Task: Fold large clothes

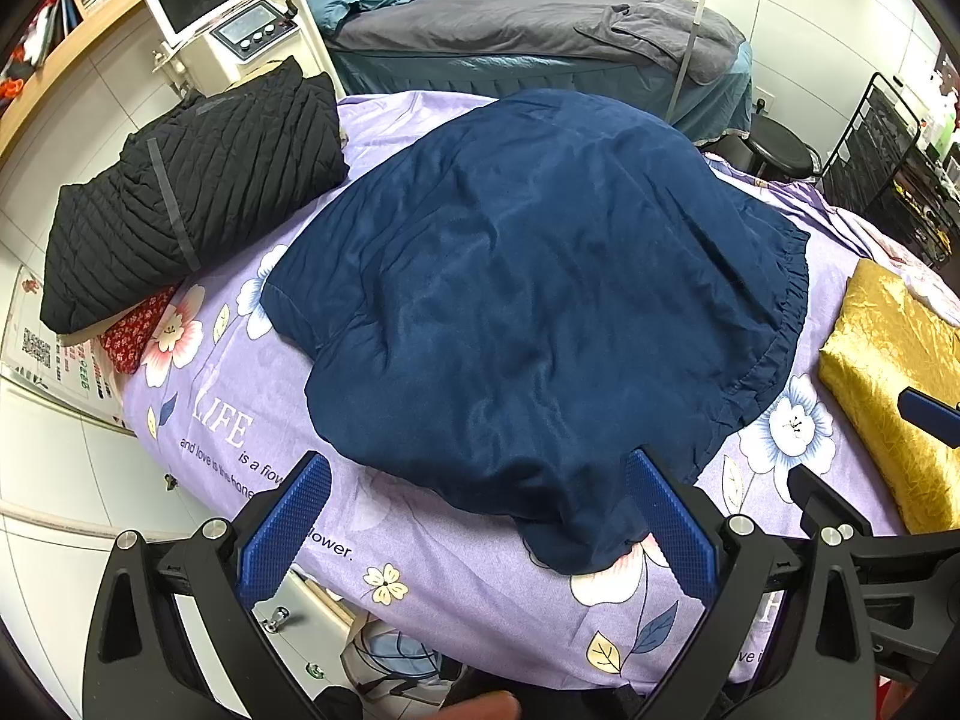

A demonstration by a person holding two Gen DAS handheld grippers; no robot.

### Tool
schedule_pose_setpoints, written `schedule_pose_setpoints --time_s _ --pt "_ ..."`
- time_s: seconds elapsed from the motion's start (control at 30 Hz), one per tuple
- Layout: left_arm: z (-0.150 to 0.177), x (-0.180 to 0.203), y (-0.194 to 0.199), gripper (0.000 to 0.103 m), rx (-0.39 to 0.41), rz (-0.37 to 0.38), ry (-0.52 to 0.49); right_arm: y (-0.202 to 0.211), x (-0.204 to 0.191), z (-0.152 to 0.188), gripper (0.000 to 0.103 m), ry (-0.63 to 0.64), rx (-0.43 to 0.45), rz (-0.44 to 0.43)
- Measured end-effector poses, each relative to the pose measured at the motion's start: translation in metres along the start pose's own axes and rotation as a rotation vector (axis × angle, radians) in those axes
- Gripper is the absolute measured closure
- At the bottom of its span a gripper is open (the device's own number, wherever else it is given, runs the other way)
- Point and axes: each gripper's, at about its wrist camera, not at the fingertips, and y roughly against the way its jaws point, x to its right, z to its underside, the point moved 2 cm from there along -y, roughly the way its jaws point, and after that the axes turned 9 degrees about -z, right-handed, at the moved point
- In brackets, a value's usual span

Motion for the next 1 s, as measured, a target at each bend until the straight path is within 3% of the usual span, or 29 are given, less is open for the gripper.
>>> schedule_pose_setpoints --time_s 1.0 --pt "0.0041 0.0001 -0.0022 0.006 -0.006 0.007 0.002 0.0005 -0.0018 0.0032 0.008 -0.001 -0.004 -0.005"
